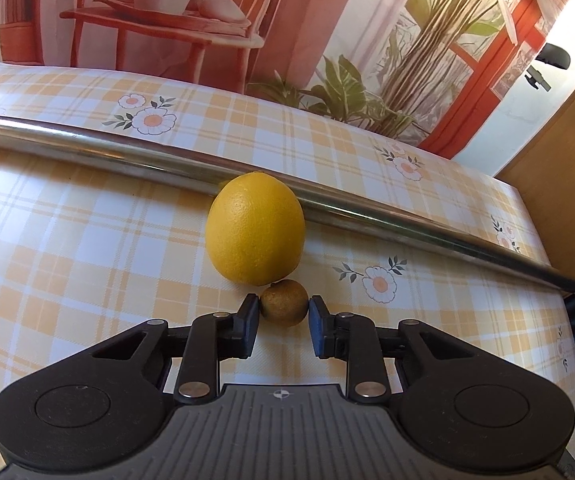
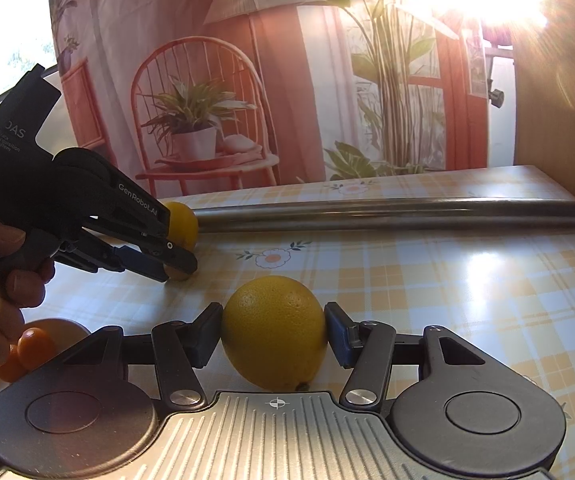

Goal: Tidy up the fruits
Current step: 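Grasp the small brown kiwi by the pole with the left tool, then carry the kiwi into the plate and open the left tool while the right tool carries the lemon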

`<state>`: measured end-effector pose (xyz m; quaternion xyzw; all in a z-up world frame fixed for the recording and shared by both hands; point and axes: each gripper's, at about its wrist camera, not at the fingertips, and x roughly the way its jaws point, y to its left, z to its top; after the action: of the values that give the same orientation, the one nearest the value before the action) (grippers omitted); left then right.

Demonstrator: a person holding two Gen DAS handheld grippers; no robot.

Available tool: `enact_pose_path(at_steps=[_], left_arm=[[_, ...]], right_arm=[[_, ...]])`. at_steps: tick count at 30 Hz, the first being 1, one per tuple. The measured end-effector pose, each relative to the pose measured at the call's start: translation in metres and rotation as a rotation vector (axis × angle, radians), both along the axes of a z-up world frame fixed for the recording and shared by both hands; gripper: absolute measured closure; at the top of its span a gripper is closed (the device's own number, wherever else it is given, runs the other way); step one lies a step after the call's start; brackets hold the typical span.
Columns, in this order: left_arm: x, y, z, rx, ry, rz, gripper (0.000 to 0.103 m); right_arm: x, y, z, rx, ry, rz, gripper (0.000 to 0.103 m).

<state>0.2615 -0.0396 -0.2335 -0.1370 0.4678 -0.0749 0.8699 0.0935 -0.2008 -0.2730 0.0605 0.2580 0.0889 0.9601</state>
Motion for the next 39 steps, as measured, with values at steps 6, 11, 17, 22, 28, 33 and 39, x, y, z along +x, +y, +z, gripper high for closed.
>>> enact_pose_path(at_steps=[6,11,17,22,28,33,39], left_arm=[[-0.016,0.0,0.011,0.029,-0.047,-0.08,0.075],[-0.036,0.001,0.024,0.052,-0.103,-0.166,0.075],[-0.067,0.002,0.039,0.097,-0.202,-0.261,0.075],[-0.096,0.001,0.051,0.162,-0.283,-0.367,0.075],[-0.131,0.018,0.063,0.089,-0.305,-0.385,0.075],[-0.154,0.036,0.063,0.066,-0.297,-0.369,0.075],[-0.162,0.05,0.046,0.019,-0.251,-0.363,0.075]], right_arm=[[-0.001,-0.001,0.0,0.012,0.0,0.001,0.052],[-0.001,-0.007,-0.001,0.045,0.005,0.015,0.052],[-0.002,-0.007,-0.001,0.047,0.004,0.015,0.052],[-0.003,-0.01,0.0,0.064,-0.008,0.008,0.052],[-0.002,-0.012,0.0,0.064,-0.003,-0.002,0.052],[-0.003,-0.007,0.0,0.036,0.001,-0.003,0.052],[-0.004,0.0,0.002,-0.015,0.008,-0.008,0.052]])
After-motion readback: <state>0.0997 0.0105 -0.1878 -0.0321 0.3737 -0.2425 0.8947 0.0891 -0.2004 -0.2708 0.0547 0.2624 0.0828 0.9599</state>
